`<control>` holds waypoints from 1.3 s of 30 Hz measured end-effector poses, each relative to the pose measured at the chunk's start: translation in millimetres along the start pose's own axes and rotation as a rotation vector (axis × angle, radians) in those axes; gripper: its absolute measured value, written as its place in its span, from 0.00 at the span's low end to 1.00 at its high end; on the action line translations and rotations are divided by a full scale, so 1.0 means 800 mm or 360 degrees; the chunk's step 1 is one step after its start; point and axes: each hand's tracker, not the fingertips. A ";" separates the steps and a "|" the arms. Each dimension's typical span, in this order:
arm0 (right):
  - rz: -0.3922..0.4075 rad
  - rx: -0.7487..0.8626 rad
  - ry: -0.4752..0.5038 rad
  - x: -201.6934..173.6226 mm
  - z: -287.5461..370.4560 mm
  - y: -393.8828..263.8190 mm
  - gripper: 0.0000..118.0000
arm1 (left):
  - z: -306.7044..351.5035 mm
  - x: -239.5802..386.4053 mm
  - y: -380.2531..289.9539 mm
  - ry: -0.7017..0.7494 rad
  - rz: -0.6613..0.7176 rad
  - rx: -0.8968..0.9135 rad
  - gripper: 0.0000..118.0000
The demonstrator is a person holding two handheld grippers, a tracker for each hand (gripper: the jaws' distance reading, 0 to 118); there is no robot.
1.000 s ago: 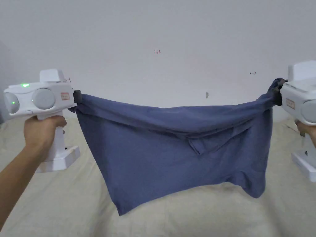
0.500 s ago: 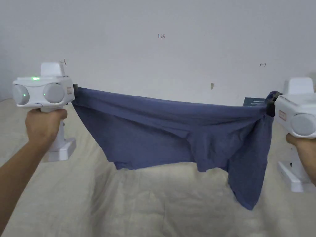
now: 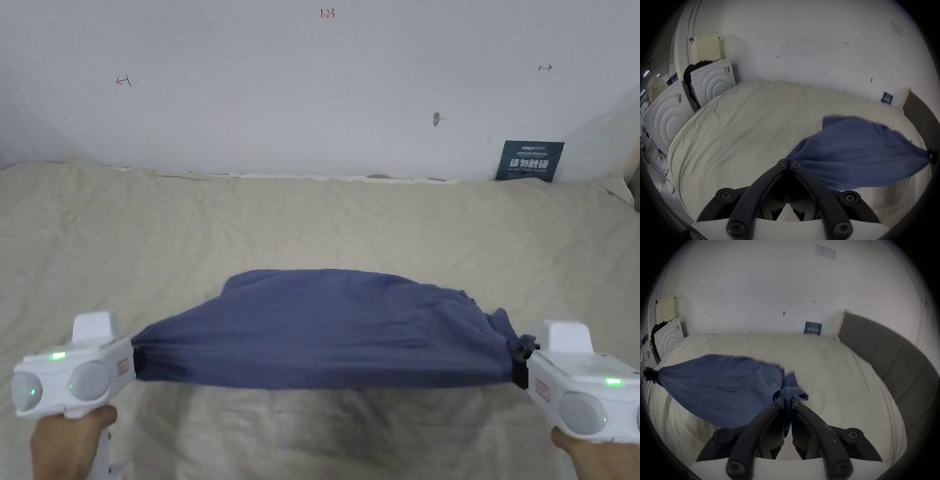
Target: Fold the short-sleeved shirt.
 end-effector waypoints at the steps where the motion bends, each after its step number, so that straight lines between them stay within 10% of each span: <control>1: -0.0009 -0.0012 0.0001 0.002 0.006 -0.019 0.08 | -0.005 -0.011 -0.022 0.0014 0.0020 -0.0015 0.02; 16: 0.0068 -0.0218 0.0015 0.016 0.140 -0.217 0.08 | 0.116 -0.081 -0.232 0.0014 0.0046 -0.0327 0.02; 26: -0.0124 -0.0453 0.0048 0.014 0.150 -0.281 0.09 | 0.124 -0.080 -0.247 0.0037 -0.0083 -0.0513 0.02; 29: -0.0142 -0.0476 0.0059 0.017 0.150 -0.257 0.35 | 0.124 -0.071 -0.236 0.0050 -0.0121 -0.0535 0.40; 31: -0.0163 -0.0390 0.0074 0.018 0.160 -0.233 0.40 | 0.134 -0.065 -0.218 0.0007 -0.0084 -0.0476 0.47; 34: -0.0189 -0.0158 0.0065 0.019 0.179 -0.182 0.80 | 0.161 -0.044 -0.179 -0.0145 0.0033 -0.0256 0.99; 39: -0.0160 0.0293 0.0022 0.006 0.235 -0.092 0.87 | 0.219 0.002 -0.102 -0.0284 0.0112 0.0215 0.98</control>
